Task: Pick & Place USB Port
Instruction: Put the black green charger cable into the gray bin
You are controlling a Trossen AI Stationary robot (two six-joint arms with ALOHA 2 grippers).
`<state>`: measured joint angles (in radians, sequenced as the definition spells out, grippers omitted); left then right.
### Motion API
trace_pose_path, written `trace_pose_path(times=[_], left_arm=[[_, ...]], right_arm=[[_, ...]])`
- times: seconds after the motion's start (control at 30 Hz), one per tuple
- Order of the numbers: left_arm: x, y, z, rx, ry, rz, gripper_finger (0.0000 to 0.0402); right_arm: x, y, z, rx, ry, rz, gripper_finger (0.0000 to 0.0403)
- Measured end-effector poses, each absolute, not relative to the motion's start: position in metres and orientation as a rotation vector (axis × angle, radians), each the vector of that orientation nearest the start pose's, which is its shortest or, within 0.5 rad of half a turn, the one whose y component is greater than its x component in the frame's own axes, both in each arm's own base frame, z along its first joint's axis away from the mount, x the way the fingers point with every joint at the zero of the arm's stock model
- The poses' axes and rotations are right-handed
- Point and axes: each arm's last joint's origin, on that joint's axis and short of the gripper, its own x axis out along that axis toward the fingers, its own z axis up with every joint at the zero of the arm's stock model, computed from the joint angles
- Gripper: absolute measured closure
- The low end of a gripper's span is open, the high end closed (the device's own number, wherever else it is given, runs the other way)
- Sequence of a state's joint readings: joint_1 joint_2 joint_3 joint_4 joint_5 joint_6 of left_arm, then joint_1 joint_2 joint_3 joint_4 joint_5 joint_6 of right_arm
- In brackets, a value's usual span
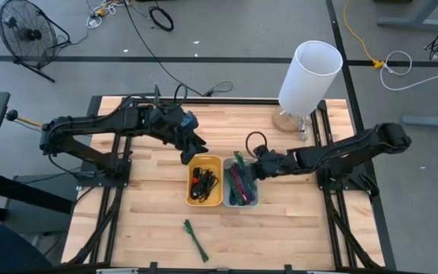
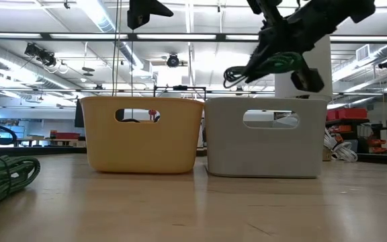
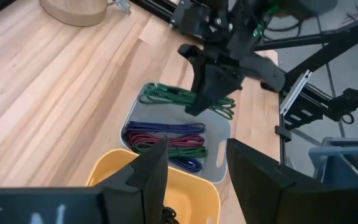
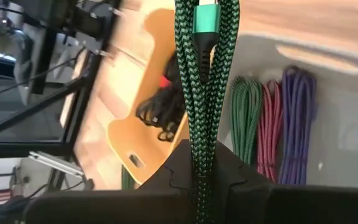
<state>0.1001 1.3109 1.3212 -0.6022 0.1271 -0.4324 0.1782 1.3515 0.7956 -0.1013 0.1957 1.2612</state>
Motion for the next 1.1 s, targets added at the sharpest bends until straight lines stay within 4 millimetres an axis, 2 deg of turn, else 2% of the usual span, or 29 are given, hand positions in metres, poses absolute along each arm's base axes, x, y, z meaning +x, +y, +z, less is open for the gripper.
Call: trace_pose_path(times=[0.2,0.5,0.57,0.73,0.83,0.97,1.1], left_arm=[[0.275,0.024,0.367,-0.489,0.59,0.094,0.0234],[0.275,0.024,0.366,-0.489,0.598,0.095,0.0234],[0.275,0.024,0.366,-0.489,0.598,0.095,0.0234],[0.275,0.024,0.366,-0.489,0.597,0.095,0.0234],[0.275,0.024,0.366,-0.489,0.597,0.095,0.0234],[0.275,0.024,0.366,-0.489,0.597,0.095,0.0234],[0.275,0.024,0.366,-0.491,0.596,0.095,0.0234]], right_arm=[[0.279,0.06,0.205,1.11,0.616,-0.449,0.0383],[0.286,0.064,0.187,1.14,0.687,-0.462,0.0383],[0.287,0.065,0.186,1.137,0.702,-0.445,0.0364],[0.288,0.064,0.187,1.126,0.687,-0.441,0.0283],[0.289,0.061,0.187,1.118,0.677,-0.451,0.0248],[0.292,0.056,0.189,1.107,0.65,-0.438,0.0222],[0.298,0.047,0.194,1.096,0.59,-0.381,0.0215]])
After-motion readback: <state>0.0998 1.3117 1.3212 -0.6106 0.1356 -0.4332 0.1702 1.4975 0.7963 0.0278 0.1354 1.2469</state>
